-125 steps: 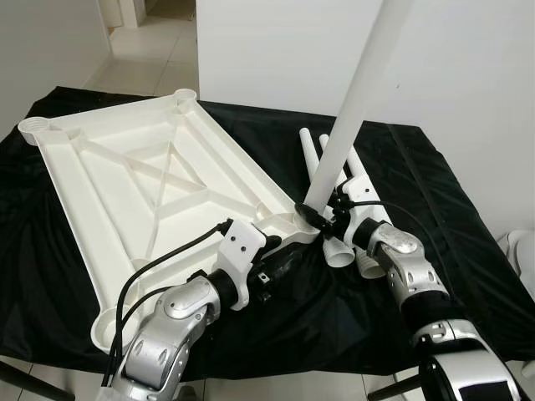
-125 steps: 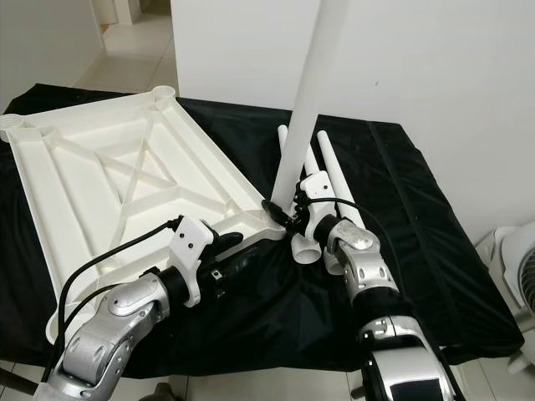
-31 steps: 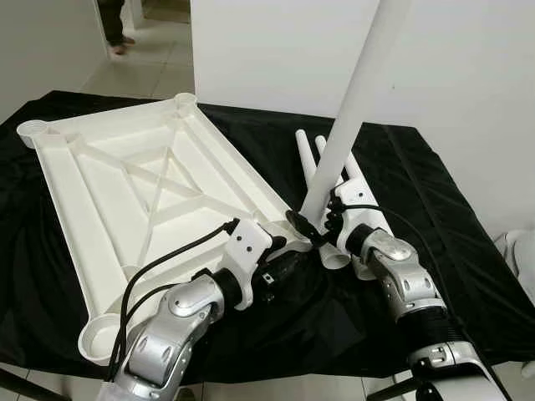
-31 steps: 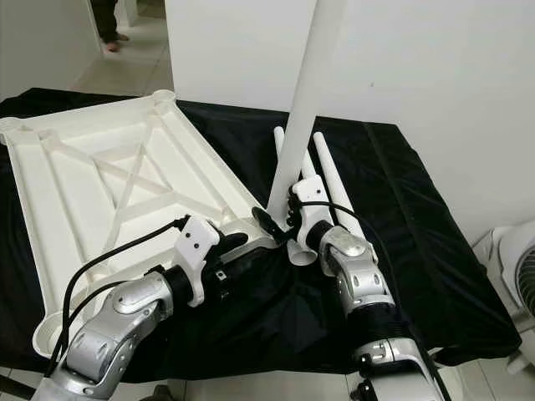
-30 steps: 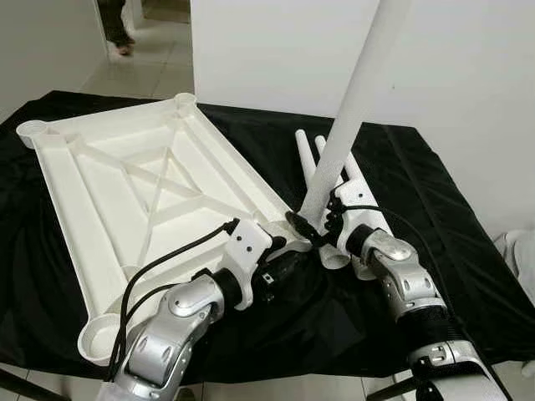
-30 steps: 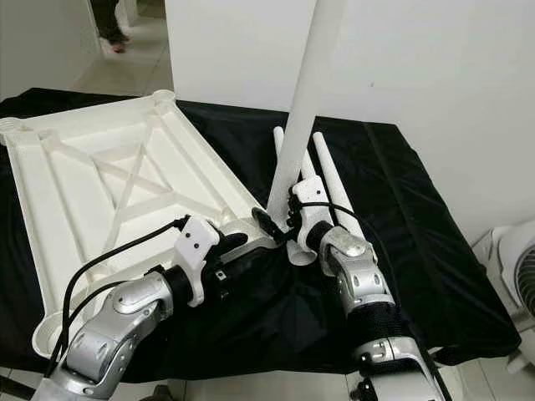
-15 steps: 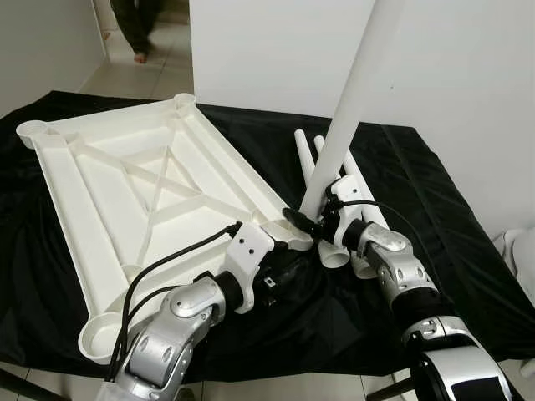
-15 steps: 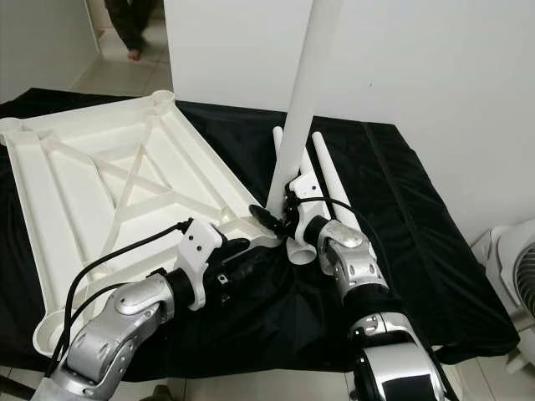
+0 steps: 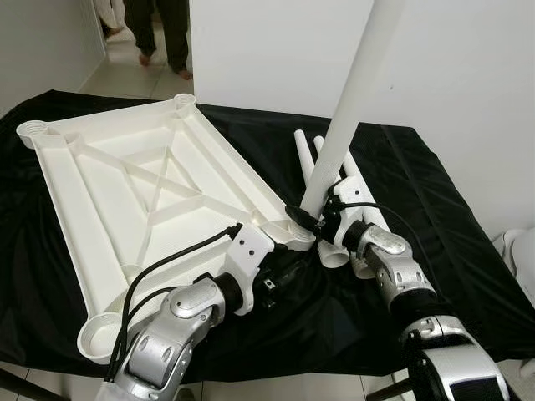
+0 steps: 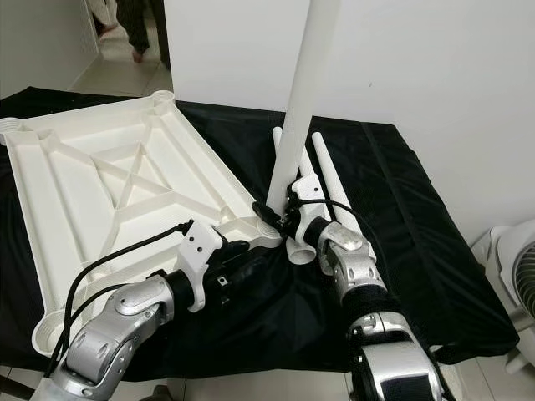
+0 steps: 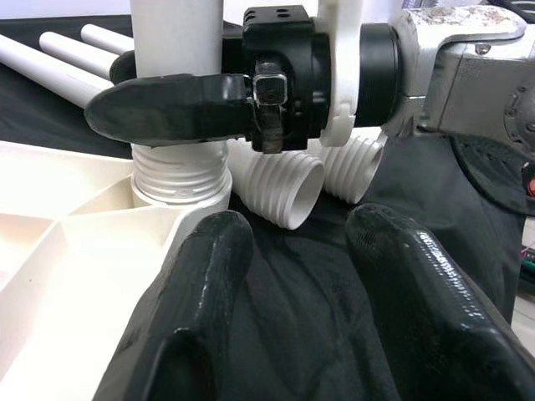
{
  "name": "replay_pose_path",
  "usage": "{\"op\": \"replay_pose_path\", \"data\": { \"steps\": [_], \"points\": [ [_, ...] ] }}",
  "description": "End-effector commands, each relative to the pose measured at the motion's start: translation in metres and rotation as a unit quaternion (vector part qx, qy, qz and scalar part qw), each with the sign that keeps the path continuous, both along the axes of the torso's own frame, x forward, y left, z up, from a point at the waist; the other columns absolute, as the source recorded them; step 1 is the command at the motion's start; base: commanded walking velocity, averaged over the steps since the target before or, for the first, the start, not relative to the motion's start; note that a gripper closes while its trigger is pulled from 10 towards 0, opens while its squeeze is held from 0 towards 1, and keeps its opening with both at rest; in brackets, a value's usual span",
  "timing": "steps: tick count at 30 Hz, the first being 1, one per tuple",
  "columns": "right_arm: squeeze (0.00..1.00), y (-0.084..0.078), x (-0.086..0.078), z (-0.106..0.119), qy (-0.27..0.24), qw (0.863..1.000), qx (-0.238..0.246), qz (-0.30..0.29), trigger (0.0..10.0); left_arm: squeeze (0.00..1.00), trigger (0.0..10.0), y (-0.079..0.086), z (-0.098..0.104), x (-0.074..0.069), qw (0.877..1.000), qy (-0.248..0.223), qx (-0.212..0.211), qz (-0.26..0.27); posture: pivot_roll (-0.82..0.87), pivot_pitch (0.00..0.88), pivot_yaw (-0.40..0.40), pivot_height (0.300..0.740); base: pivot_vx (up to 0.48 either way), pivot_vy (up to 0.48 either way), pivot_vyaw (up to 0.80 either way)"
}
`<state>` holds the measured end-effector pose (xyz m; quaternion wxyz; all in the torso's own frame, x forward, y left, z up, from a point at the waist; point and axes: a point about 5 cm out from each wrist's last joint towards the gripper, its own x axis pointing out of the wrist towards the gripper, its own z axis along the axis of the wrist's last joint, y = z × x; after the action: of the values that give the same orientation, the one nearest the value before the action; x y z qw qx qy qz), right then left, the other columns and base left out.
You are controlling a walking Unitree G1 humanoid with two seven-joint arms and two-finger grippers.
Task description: Building children table
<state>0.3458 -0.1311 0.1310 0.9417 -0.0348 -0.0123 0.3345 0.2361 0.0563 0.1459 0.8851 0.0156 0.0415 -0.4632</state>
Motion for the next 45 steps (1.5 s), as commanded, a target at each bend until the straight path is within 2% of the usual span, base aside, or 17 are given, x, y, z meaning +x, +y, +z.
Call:
{"op": "replay_pose_path", "data": {
  "steps": [1,3,6,10,11,13,14,16,17,23,31,32,39,42,43,45],
  "points": [
    [0.0,-0.002,-0.003,-0.01,0.019,0.999,-0.016,-0.029,10.0,0.0,10.0,-0.001,-0.003,-0.002,1.0,0.008,0.002,0.0,0.12,0.0,-0.082,0.74,0.0,0.0,0.0],
    [0.0,-0.001,-0.005,-0.011,0.016,0.999,-0.016,-0.038,10.0,0.0,10.0,-0.001,-0.003,-0.002,1.0,0.008,0.003,0.0,0.12,0.0,-0.081,0.74,0.0,0.0,0.0],
    [0.0,0.0,-0.012,-0.011,0.023,0.995,0.003,-0.099,10.0,0.0,10.0,-0.002,-0.004,-0.002,1.0,0.01,0.004,-0.004,0.1,0.0,-0.079,0.74,0.0,0.0,0.0],
    [0.0,0.001,-0.015,-0.011,0.033,0.99,0.018,-0.139,10.0,0.0,10.0,-0.003,-0.004,-0.003,1.0,0.01,0.005,-0.007,0.1,0.0,-0.081,0.74,0.0,0.0,0.0],
    [0.0,0.004,-0.018,-0.01,0.032,0.985,0.024,-0.17,10.0,0.0,10.0,-0.004,-0.004,-0.003,1.0,0.011,0.005,-0.009,0.1,0.0,-0.081,0.74,0.0,0.0,0.0],
    [0.0,0.004,-0.018,-0.01,0.032,0.985,0.024,-0.17,10.0,0.0,10.0,-0.004,-0.004,-0.003,1.0,0.011,0.005,-0.009,0.1,0.0,-0.081,0.74,0.0,0.0,0.0],
    [0.0,0.006,-0.021,-0.009,0.033,0.981,0.028,-0.191,10.0,0.0,10.0,-0.005,-0.005,-0.003,1.0,0.011,0.005,-0.01,0.1,0.0,-0.081,0.74,0.0,0.0,0.0],
    [0.0,0.018,-0.032,-0.007,0.045,0.964,0.054,-0.257,10.0,0.0,10.0,-0.005,-0.005,-0.003,1.0,0.012,0.005,-0.013,0.1,0.0,-0.081,0.74,0.0,0.0,0.0],
    [0.0,0.019,-0.034,-0.006,0.044,0.961,0.054,-0.268,10.0,0.0,10.0,-0.005,-0.005,-0.003,1.0,0.012,0.004,-0.013,0.1,0.0,-0.081,0.74,0.0,0.0,0.0],
    [0.0,0.029,-0.041,-0.005,0.06,0.958,0.062,-0.273,10.0,0.0,10.0,-0.004,-0.005,-0.003,1.0,0.012,0.005,-0.013,0.1,0.0,-0.081,0.74,0.0,0.0,0.0],
    [0.0,0.029,-0.042,-0.002,0.065,0.955,0.058,-0.282,10.0,0.0,10.0,-0.004,-0.005,-0.002,1.0,0.012,0.005,-0.012,0.11,0.0,-0.081,0.74,0.0,0.0,0.0],
    [1.0,0.028,-0.042,-0.001,0.063,0.956,0.064,-0.279,10.0,0.0,10.0,-0.004,-0.005,-0.001,1.0,0.012,0.005,-0.011,0.11,0.0,-0.081,0.74,0.0,0.0,0.0],
    [1.0,0.024,-0.037,0.007,0.052,0.966,0.078,-0.241,10.0,0.0,10.0,-0.003,-0.004,0.0,1.0,0.009,0.006,-0.01,0.11,0.0,-0.081,0.74,0.0,0.0,0.0],
    [1.0,0.012,-0.029,0.008,0.047,0.973,0.065,-0.215,10.0,0.0,10.0,-0.004,-0.004,0.0,1.0,0.008,0.005,-0.009,0.11,0.0,-0.079,0.74,0.0,0.0,0.0],
    [0.4,0.01,-0.028,0.009,0.046,0.977,0.061,-0.199,10.0,0.0,10.0,-0.004,-0.003,0.0,1.0,0.008,0.005,-0.009,0.11,0.0,-0.078,0.74,0.0,0.0,0.0],
    [0.4,0.008,-0.027,0.009,0.047,0.98,0.057,-0.185,10.0,0.0,10.0,-0.004,-0.003,0.0,1.0,0.008,0.005,-0.009,0.11,0.0,-0.078,0.74,0.0,0.0,0.0]
  ]
}}
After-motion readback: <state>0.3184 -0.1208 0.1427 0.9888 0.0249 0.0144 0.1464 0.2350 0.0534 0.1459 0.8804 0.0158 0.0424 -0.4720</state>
